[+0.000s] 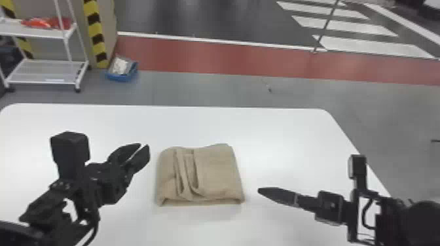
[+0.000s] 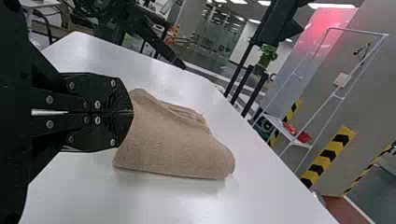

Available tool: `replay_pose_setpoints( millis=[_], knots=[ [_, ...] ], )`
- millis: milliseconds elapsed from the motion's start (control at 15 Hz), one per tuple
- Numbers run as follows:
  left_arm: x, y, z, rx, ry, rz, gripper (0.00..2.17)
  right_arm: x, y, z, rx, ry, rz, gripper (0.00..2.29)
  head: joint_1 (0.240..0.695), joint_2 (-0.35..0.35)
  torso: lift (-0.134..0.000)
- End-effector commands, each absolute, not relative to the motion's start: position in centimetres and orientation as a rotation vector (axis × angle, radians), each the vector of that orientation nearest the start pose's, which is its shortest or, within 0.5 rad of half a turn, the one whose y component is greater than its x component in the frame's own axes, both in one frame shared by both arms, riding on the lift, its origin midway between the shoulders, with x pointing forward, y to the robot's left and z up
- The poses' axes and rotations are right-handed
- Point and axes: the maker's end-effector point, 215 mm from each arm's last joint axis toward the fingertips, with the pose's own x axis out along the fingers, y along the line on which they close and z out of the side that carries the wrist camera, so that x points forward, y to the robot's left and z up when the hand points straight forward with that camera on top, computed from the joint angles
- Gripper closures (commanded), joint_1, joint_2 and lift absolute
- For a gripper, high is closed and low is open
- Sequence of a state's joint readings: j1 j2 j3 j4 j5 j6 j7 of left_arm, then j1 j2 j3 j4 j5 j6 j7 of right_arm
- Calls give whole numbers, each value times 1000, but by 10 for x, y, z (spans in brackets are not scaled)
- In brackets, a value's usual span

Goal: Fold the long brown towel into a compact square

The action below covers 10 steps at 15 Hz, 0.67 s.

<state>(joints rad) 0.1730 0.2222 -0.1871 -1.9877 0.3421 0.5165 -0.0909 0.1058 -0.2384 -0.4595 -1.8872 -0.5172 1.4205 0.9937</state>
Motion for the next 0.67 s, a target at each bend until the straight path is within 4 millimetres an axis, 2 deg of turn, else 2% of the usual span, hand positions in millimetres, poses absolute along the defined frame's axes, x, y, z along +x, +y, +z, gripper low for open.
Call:
replay_pose_setpoints(
  millis=[0,133,333,600],
  knots=[
    [507,131,-371,-164,302,-372,174,384,-214,-407,809,828,763,1966,695,-168,-124],
    [507,133,-366,-180,279,-367,120,385,-209,-430,720,885,726,1966,695,-126,-124],
    [505,133,-366,-184,265,-366,120,387,-205,-448,658,942,684,1963,695,-98,-124],
    [500,132,-365,-185,265,-378,120,416,-205,-439,601,905,660,1963,695,-93,-124]
  ],
)
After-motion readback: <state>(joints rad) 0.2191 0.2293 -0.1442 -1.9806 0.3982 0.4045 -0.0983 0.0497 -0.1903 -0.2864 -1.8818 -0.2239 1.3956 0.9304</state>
